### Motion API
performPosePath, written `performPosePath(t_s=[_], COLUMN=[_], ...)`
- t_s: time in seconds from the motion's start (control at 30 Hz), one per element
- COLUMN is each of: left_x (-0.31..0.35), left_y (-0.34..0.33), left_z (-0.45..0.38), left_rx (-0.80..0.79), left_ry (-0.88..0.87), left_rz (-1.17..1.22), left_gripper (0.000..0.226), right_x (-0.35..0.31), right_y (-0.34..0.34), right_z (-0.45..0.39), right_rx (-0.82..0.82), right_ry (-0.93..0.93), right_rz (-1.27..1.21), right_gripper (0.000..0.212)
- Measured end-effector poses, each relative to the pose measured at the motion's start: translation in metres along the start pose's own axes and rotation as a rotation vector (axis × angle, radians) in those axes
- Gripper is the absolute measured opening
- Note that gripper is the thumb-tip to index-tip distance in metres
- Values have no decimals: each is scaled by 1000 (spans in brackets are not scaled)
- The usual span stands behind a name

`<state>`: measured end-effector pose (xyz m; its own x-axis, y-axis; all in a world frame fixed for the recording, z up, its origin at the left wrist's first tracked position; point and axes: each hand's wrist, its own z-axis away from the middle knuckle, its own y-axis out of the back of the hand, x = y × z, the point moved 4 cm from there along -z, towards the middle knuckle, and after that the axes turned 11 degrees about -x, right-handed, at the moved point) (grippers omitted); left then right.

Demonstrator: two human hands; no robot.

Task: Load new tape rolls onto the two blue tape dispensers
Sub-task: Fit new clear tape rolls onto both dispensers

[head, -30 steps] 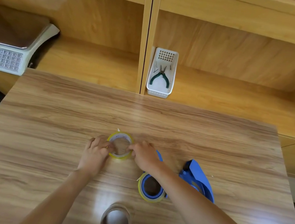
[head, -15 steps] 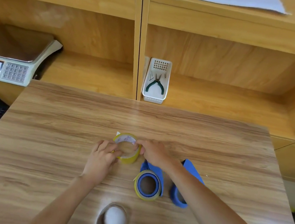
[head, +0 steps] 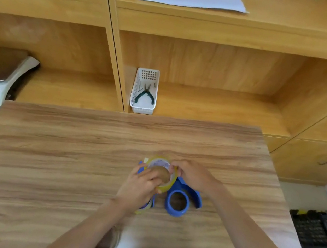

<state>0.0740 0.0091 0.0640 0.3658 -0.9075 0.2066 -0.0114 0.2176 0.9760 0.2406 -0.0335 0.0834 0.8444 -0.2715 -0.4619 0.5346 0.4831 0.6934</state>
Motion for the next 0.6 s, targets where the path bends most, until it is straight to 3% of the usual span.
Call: performPosePath(t_s=[0.13,0.4,0.6], left_x=[34,73,83], left_y=[-18,-53,-61], left_z=[-7,-12,-18], left_rx=[-79,-259,-254], left_ry=[-51,-59,-16], left_rz=[7,28,40], left_gripper=[24,31,44], right_x=[25,54,59], right_y=[-12,-41,-51], right_z=[24,46,40], right_rx=[-22,-97,-89], right_ry=[-28,-110,-129], right_rz=[-1,55,111], right_gripper=[26,29,34])
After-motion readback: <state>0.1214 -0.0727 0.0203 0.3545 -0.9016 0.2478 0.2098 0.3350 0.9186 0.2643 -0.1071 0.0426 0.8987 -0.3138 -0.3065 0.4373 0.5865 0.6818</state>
